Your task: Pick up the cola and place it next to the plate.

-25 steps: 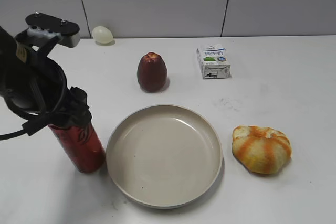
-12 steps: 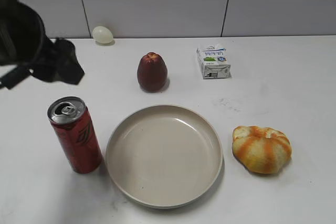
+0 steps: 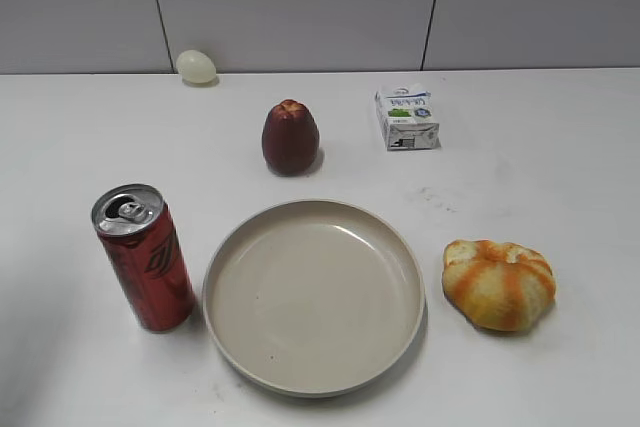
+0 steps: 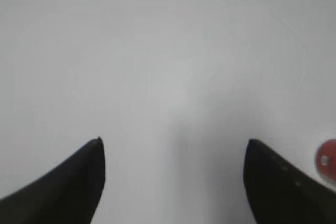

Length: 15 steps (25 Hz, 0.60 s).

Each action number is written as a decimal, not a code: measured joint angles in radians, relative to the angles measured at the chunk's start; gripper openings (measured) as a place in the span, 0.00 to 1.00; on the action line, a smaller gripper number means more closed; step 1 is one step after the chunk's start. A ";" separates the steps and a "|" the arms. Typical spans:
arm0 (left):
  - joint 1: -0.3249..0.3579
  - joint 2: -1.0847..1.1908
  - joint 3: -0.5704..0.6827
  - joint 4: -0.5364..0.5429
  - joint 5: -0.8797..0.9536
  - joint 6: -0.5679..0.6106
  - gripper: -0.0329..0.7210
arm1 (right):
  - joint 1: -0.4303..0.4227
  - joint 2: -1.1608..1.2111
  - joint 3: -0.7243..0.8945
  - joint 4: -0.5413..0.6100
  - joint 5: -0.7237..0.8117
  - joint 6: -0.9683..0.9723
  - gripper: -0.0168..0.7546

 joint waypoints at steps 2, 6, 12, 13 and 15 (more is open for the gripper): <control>0.032 -0.016 0.009 -0.018 0.027 0.000 0.86 | 0.000 0.000 0.000 0.000 0.000 0.000 0.71; 0.026 -0.123 0.103 -0.116 0.045 0.000 0.84 | 0.000 0.000 0.000 0.000 0.000 0.001 0.71; 0.006 -0.412 0.370 -0.172 0.024 0.000 0.83 | 0.000 0.000 0.000 0.000 0.000 0.001 0.71; 0.006 -0.465 0.406 -0.172 0.023 0.000 0.83 | 0.000 0.000 0.000 0.000 0.000 0.001 0.71; 0.006 -0.562 0.481 -0.172 0.020 0.000 0.83 | 0.000 0.000 0.000 0.000 0.000 0.001 0.71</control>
